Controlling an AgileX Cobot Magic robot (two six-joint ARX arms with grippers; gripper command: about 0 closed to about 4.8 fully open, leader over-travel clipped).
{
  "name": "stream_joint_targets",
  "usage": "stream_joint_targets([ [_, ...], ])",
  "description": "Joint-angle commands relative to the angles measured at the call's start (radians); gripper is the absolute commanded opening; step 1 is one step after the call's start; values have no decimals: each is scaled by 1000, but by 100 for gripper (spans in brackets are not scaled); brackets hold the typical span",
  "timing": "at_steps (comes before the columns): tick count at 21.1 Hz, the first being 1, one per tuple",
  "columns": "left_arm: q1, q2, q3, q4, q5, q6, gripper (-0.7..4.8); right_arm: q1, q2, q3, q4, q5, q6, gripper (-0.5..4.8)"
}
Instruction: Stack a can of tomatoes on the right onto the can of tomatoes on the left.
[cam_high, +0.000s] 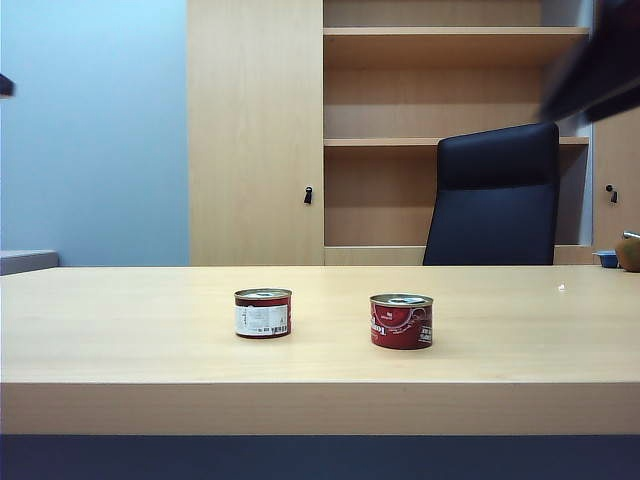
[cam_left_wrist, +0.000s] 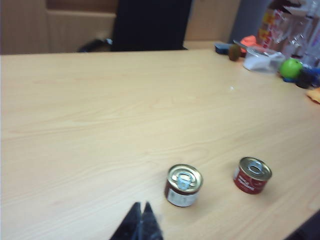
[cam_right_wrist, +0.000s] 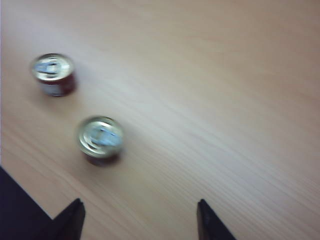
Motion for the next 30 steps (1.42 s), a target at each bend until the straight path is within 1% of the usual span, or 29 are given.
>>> stream_joint_targets([
  [1, -51, 116, 33, 24, 14, 5, -4, 144, 244, 71, 116, 70, -3, 417],
  [2, -89, 153, 38, 24, 14, 5, -4, 184, 353, 116, 128, 92, -3, 431],
  [7, -147, 171, 39, 27, 13, 5, -4, 225, 602, 249, 114, 115, -3, 432],
  [11, -154, 171, 39, 31, 12, 4, -4, 227, 721, 322, 66, 107, -2, 432],
  [14, -154, 171, 39, 32, 11, 4, -4, 229, 776, 337, 37, 109, -3, 431],
  [16, -154, 171, 39, 32, 11, 4, -4, 229, 784, 338, 22, 113, -3, 343],
  [17, -154, 171, 39, 32, 11, 4, -4, 229, 784, 339, 22, 111, -3, 269],
  [18, -153, 171, 39, 32, 11, 4, -4, 229, 783, 342, 21, 110, -3, 217],
  [19, -153, 171, 39, 31, 11, 4, -4, 234, 783, 356, 21, 108, -3, 179],
  [22, -153, 171, 39, 39, 10, 5, -4, 274, 784, 431, 25, 107, -3, 179],
  [23, -153, 171, 39, 53, -3, 5, -4, 305, 789, 476, 47, 107, -3, 180],
  [24, -153, 171, 40, 58, -28, 5, -4, 328, 796, 505, 64, 108, -3, 180],
  [27, -153, 171, 42, 61, -164, 4, -4, 393, 877, 636, 85, 113, -3, 180],
  [30, -153, 169, 43, 60, -169, 3, -4, 415, 971, 724, 55, 146, -3, 190],
])
